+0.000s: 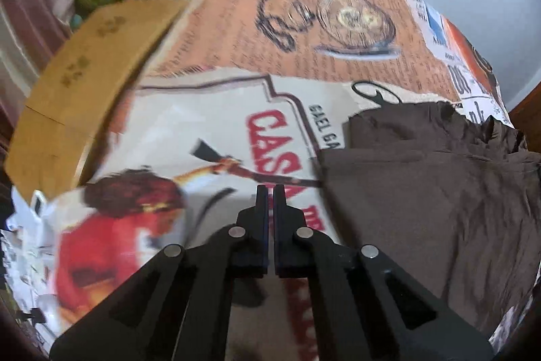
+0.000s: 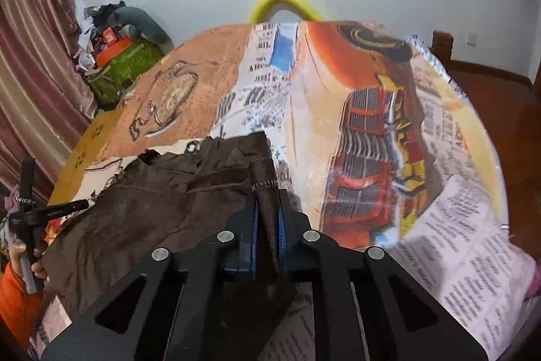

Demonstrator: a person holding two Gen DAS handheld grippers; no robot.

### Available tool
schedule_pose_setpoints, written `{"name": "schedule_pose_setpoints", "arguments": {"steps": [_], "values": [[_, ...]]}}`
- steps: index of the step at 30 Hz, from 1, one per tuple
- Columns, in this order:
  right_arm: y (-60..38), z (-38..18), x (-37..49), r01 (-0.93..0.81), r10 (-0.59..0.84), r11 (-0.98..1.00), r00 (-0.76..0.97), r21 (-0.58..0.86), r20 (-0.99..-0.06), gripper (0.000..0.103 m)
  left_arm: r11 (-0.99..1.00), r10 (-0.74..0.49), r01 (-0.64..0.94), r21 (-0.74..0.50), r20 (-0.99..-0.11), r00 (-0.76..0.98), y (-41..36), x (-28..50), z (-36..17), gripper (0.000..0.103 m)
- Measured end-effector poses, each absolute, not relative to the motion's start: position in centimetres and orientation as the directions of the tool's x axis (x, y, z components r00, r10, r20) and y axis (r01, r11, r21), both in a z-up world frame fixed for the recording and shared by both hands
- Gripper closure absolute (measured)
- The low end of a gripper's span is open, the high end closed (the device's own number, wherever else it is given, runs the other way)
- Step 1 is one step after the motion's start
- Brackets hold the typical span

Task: Fold small clothes
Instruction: 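Grasp the folded shirt edge with the right tool while the left tool grips the shirt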

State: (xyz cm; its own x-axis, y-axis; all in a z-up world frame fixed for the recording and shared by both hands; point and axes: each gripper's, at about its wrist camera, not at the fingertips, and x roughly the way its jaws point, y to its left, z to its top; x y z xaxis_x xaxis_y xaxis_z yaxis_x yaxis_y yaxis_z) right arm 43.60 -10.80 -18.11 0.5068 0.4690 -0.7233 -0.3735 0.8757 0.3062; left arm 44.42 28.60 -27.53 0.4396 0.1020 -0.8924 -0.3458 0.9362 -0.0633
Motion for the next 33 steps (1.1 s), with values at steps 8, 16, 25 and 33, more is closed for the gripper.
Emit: {"name": "schedule_pose_setpoints", "arguments": {"steps": [8,16,25,33], "values": [[-10.7,-16.5,43.5,-0.393,0.459,0.878,0.531,0.273,-0.712,0.095,0.923,0.053,-0.363,-0.130,-0.890,0.454,30.1,44.3,-26.0,0.095],[-9.9,-17.9,43.6,-0.398,0.454,0.878,0.511,0.267,-0.730,0.094,0.896,-0.101,-0.347,-0.275,-0.890,0.444,29.3,47.7,-28.1,0.065],[-10.3,-18.9,43.5,-0.407,0.448,0.877,0.496,0.256,-0.744,0.094,0.875,-0.205,-0.319,-0.364,-0.875,0.439,28.6,50.2,-30.0,0.068],[-10.5,-18.5,43.3,-0.403,0.456,0.875,0.507,0.267,-0.731,0.094,0.929,-0.082,-0.277,-0.246,-0.867,0.492,27.3,49.6,-27.8,0.098]]}}
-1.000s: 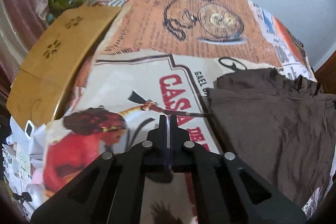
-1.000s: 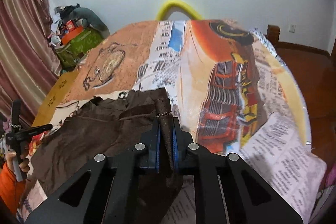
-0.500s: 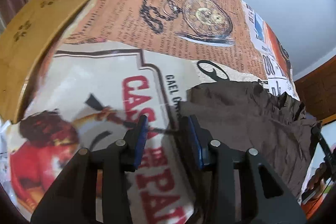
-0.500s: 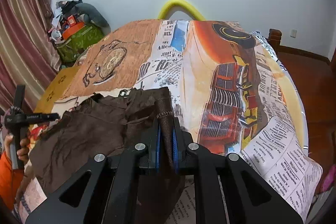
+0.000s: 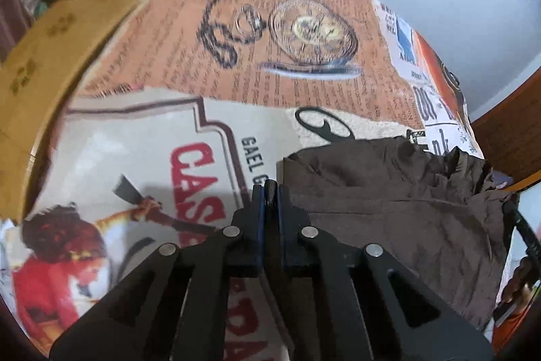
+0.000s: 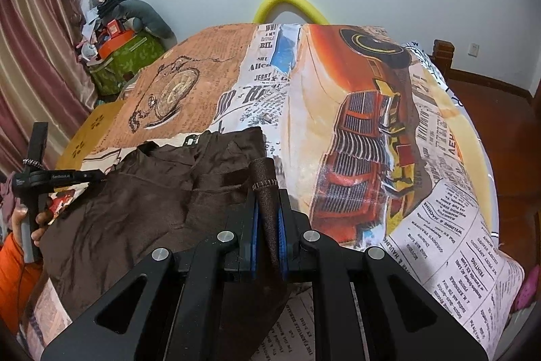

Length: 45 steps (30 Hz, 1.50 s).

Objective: Fold small clothes

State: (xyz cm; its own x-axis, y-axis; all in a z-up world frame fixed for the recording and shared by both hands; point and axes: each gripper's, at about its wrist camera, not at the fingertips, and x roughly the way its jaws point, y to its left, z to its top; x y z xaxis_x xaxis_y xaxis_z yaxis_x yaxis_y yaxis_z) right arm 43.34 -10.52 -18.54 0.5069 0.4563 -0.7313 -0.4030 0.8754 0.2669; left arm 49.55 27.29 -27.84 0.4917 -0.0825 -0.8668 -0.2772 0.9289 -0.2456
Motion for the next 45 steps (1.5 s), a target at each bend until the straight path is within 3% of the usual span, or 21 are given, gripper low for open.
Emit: {"name": "schedule_pose_setpoints", "arguments": {"steps": [8,14,22,31,34,37,38,45], "values": [[-10.1,-15.6,43.6,-0.426,0.475,0.868,0.562,0.256,-0.677,0.094,0.961,0.032,-0.236,-0.147,-0.785,0.619,27.0,47.8,-21.2,0.098],[-8.5,-15.0,45.5,-0.419,0.462,0.876,0.590,0.238,-0.662,0.094,0.957,0.095,-0.268,-0.109,-0.757,0.646,26.9,49.1,-19.2,0.098],[-6.5,-17.3,48.4,-0.396,0.398,0.900,0.576,0.182,-0.714,0.094,0.943,0.170,-0.331,-0.041,-0.794,0.583,27.2,52.0,-22.6,0.098],[-5.9,-19.6,49.1,-0.389,0.347,0.911,0.541,0.138,-0.766,0.094,0.943,0.131,-0.331,-0.032,-0.879,0.459,27.5,53.6,-28.0,0.097],[-6.5,-18.8,48.8,-0.379,0.339,0.915,0.542,0.136,-0.769,0.084,0.951,0.129,-0.309,-0.015,-0.889,0.440,27.2,52.8,-28.2,0.087],[-7.9,-17.5,47.5,-0.373,0.378,0.908,0.536,0.190,-0.755,0.058,0.958,0.155,-0.286,0.018,-0.872,0.463,26.9,51.2,-27.0,0.064],[-8.3,-17.2,47.1,-0.376,0.393,0.904,0.537,0.205,-0.747,0.054,0.961,0.164,-0.275,0.029,-0.862,0.480,26.7,50.5,-26.4,0.056],[-11.3,-16.5,40.5,-0.425,0.434,0.875,0.473,0.233,-0.767,0.050,0.979,0.171,-0.182,0.087,-0.838,0.519,24.7,43.2,-23.8,0.042]]}}
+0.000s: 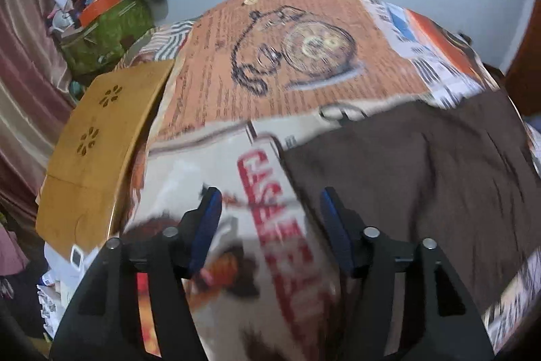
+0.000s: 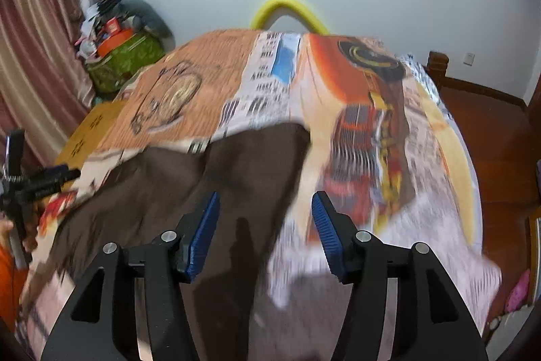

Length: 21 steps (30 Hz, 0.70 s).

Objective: Fold small clothes

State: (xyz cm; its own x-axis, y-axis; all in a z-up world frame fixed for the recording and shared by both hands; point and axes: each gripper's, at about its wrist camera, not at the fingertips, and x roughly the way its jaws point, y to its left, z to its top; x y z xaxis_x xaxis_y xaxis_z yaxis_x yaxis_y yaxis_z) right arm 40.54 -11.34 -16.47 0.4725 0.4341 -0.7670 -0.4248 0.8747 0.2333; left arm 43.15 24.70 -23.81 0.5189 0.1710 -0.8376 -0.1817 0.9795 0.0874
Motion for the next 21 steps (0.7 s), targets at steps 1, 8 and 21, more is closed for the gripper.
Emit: {"name": "schedule_pose_setpoints", "arguments": {"steps": [1,8,21], "values": [[-11.5,-16.6,39.8,-0.431,0.438,0.871,0.462,0.237,-0.771,0.049,0.981,0.158,-0.175,0.078,-0.844,0.513,24.5,42.0,-23.9,0.041],[-12.4,-18.2,35.2,-0.432,0.449,0.861,0.395,0.269,-0.801,0.045,0.984,0.063,-0.176,-0.022,-0.886,0.459,23.7,36.8,-25.4,0.041],[-10.8,-20.3,34.0,-0.428,0.496,0.836,0.317,0.345,-0.809,0.071,0.972,-0.098,-0.147,-0.182,-0.889,0.448,21.0,35.2,-26.4,0.093]]}}
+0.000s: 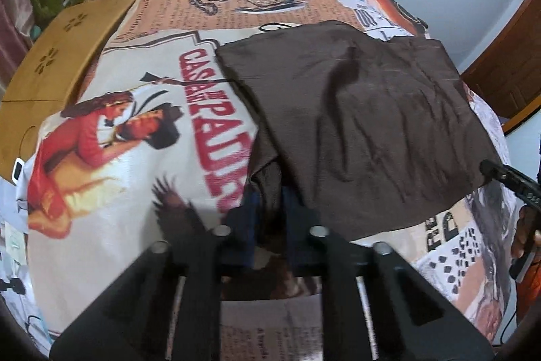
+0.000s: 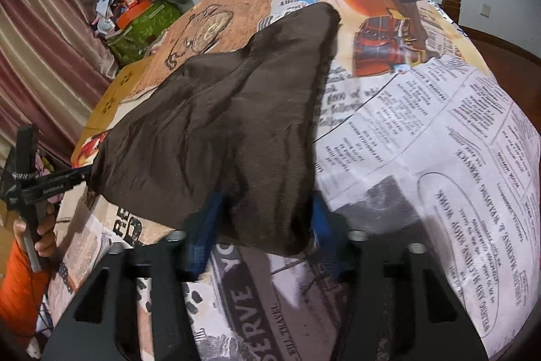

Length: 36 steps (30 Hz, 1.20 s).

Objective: Fold small clothes

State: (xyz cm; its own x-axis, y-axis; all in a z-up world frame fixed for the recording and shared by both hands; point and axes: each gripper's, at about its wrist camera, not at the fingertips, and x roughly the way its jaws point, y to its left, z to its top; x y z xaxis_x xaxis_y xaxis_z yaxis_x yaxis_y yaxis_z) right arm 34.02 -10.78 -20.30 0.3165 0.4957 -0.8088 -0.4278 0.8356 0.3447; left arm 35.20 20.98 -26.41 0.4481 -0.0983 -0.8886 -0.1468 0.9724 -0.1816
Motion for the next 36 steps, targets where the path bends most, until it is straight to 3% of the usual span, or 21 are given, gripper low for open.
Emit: {"name": "schedule_pose_setpoints", "arguments": {"steps": [2,5,18,23,25,27,29,30,32,33,34,36], "values": [[-10.9,-20.4,33.7,-0.429,0.493,0.837,0.320,0.340,-0.809,0.084,0.973,-0.095,-0.147,-0.178,-0.890,0.446,20.7,35.3,-26.4,0.098],[-11.8,-20.3,33.3,-0.417,0.510,0.833,0.322,0.365,-0.797,0.090,0.966,-0.120,-0.154,-0.208,-0.887,0.446,20.9,34.5,-26.0,0.100],[-14.7,-19.0,29.7,-0.418,0.449,0.860,0.344,0.294,-0.825,0.092,0.965,-0.142,-0.143,-0.221,-0.895,0.423,19.2,28.2,-24.0,0.101],[-16.8,-18.9,29.3,-0.378,0.415,0.884,0.363,0.275,-0.834,0.093,0.980,-0.064,-0.145,-0.134,-0.911,0.407,18.5,26.5,-23.9,0.101],[-17.7,-18.8,29.4,-0.348,0.405,0.895,0.376,0.278,-0.833,0.093,0.984,-0.037,-0.143,-0.104,-0.913,0.407,18.5,26.3,-23.8,0.091],[-18.9,-18.8,29.5,-0.301,0.414,0.901,0.381,0.313,-0.827,0.092,0.985,-0.015,-0.151,-0.087,-0.907,0.421,18.6,26.5,-23.6,0.054],[-19.4,-18.8,29.3,-0.276,0.439,0.893,0.366,0.355,-0.821,0.091,0.982,-0.007,-0.166,-0.096,-0.884,0.467,18.9,26.9,-23.1,0.040],[-19.5,-18.8,29.2,-0.271,0.461,0.883,0.347,0.383,-0.817,0.089,0.981,-0.006,-0.169,-0.098,-0.881,0.472,19.0,27.1,-23.1,0.040],[-19.2,-18.8,28.7,-0.279,0.487,0.869,0.337,0.409,-0.806,0.072,0.980,-0.009,-0.174,-0.101,-0.886,0.463,19.2,28.4,-23.3,0.040],[-18.8,-18.7,28.5,-0.293,0.499,0.862,0.336,0.415,-0.799,0.056,0.979,-0.015,-0.173,-0.106,-0.888,0.460,19.2,29.2,-23.6,0.040],[-18.4,-18.7,28.4,-0.308,0.508,0.855,0.333,0.418,-0.794,0.047,0.980,-0.017,-0.170,-0.106,-0.890,0.455,19.1,29.9,-23.9,0.040],[-17.1,-19.1,28.3,-0.337,0.521,0.842,0.307,0.420,-0.797,0.047,0.982,-0.022,-0.156,-0.102,-0.895,0.446,18.9,31.6,-24.7,0.040]]}}
